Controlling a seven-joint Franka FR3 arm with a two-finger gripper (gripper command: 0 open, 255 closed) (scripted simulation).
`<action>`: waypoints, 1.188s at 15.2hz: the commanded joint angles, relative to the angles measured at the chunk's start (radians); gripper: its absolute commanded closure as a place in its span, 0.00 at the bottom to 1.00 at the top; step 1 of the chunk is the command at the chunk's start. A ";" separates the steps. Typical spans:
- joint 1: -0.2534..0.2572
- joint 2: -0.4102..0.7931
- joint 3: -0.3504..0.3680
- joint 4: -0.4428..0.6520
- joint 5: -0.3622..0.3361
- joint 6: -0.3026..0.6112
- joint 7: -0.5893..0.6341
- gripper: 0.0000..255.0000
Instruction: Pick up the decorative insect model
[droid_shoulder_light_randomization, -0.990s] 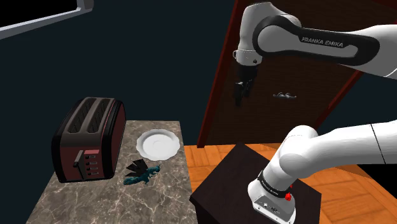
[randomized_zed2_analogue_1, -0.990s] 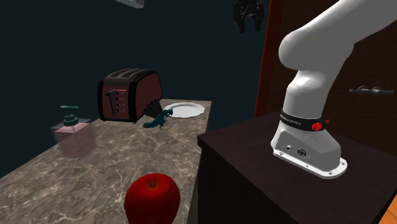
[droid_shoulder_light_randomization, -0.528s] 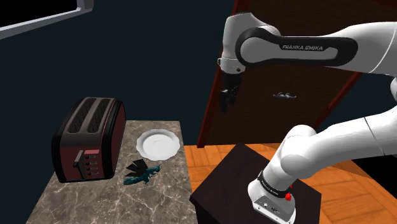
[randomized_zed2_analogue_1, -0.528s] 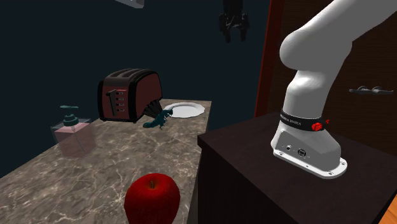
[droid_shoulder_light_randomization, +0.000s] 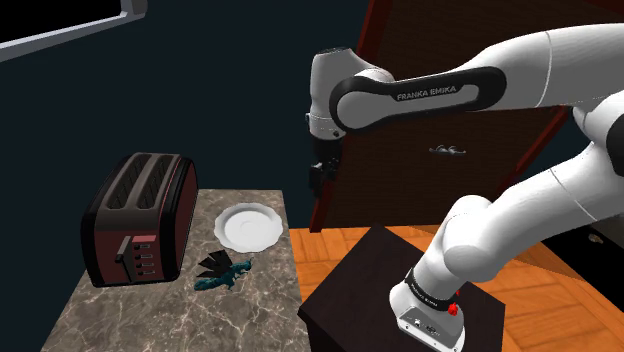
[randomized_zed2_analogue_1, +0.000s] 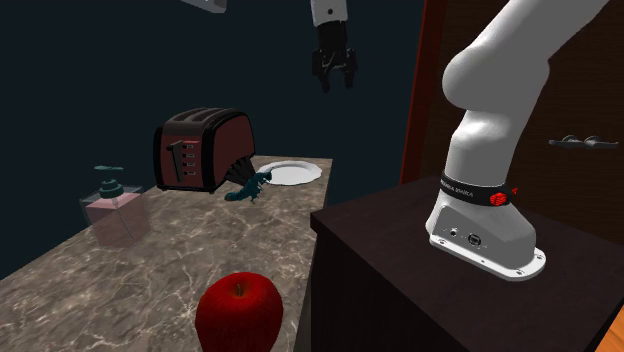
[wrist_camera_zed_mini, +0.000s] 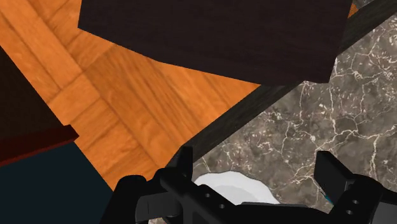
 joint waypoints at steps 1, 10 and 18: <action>0.013 0.070 0.021 0.020 0.009 0.052 0.009 0.00; 0.071 0.366 0.110 0.144 0.007 0.234 0.060 0.00; 0.135 0.643 0.163 0.321 -0.055 0.334 0.119 0.00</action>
